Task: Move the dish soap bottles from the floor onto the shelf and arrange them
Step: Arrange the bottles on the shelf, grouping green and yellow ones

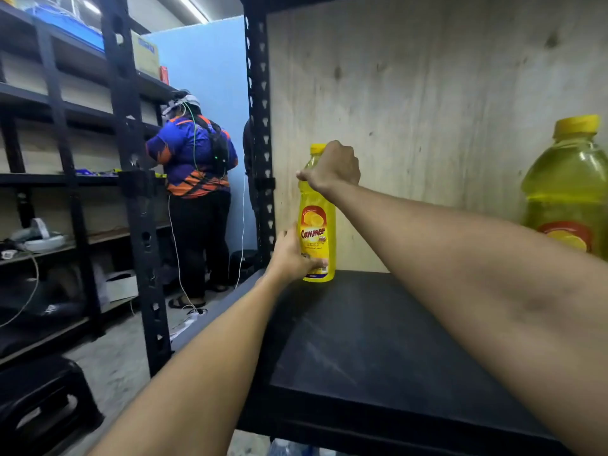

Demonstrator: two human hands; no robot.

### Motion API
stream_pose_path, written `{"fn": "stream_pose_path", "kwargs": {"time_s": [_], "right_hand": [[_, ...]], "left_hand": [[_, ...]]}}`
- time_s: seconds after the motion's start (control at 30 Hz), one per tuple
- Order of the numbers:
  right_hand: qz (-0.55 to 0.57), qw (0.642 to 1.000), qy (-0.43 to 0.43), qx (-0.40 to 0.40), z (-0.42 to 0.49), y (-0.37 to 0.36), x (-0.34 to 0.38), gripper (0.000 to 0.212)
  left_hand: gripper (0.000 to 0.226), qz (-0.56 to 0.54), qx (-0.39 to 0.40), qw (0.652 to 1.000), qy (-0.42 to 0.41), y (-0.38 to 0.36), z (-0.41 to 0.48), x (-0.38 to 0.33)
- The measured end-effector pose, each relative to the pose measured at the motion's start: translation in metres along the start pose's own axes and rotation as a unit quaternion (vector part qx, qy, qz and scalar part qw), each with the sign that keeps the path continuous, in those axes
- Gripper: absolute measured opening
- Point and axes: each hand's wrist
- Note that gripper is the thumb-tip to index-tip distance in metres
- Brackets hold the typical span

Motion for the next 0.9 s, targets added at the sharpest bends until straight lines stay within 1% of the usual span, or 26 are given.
{"fn": "stream_pose_path", "kwargs": {"time_s": [0.17, 0.37, 0.43, 0.47, 0.57, 0.63, 0.7, 0.73, 0.77, 0.83, 0.87, 0.9], "right_hand": [[-0.028, 0.999, 0.026, -0.007, -0.002, -0.011, -0.003, 0.055], [-0.027, 1.000, 0.004, 0.005, 0.000, -0.020, -0.007, 0.061], [-0.019, 1.000, -0.006, 0.021, -0.001, -0.018, -0.006, 0.063], [-0.013, 0.999, -0.012, 0.043, -0.002, -0.013, -0.006, 0.065], [0.005, 0.993, -0.023, 0.113, -0.009, 0.021, -0.008, 0.074], [0.000, 0.993, -0.007, 0.118, -0.018, 0.066, -0.013, 0.077], [-0.036, 0.994, 0.021, 0.102, -0.028, 0.122, -0.020, 0.066], [-0.059, 0.994, 0.032, 0.086, -0.033, 0.149, -0.025, 0.059], [-0.085, 0.994, 0.039, 0.064, -0.037, 0.175, -0.029, 0.053], [-0.136, 0.990, 0.042, 0.006, -0.041, 0.219, -0.037, 0.049], [-0.163, 0.986, 0.041, -0.023, -0.039, 0.235, -0.043, 0.050], [-0.188, 0.981, 0.036, -0.041, -0.035, 0.248, -0.049, 0.053]], "left_hand": [[0.088, -0.006, 0.012, 1.000, 0.015, -0.005, 0.004, 0.009], [0.088, -0.019, 0.024, 0.999, 0.015, -0.008, 0.002, 0.014], [0.086, -0.016, 0.028, 0.999, 0.025, -0.007, -0.002, 0.011], [0.084, -0.017, 0.030, 0.999, 0.039, -0.006, -0.003, 0.011], [0.072, 0.025, 0.023, 0.995, 0.089, 0.001, -0.014, -0.004], [0.066, 0.020, -0.032, 0.992, 0.119, 0.011, -0.029, -0.028], [0.063, -0.026, -0.088, 0.993, 0.071, 0.016, -0.049, -0.060], [0.061, -0.058, -0.085, 0.994, 0.036, 0.014, -0.059, -0.078], [0.058, -0.106, -0.055, 0.993, 0.008, 0.010, -0.071, -0.098], [0.056, -0.216, 0.048, 0.975, 0.003, -0.007, -0.096, -0.136], [0.059, -0.247, 0.099, 0.964, 0.009, -0.017, -0.108, -0.154], [0.065, -0.251, 0.146, 0.957, 0.016, -0.029, -0.118, -0.171]]}}
Point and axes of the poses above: each hand's wrist, its own z-axis towards the middle knuckle, its own y-axis out of the back of the hand, x = y × z, and after that the axes turned 2 degrees about -x, right-handed
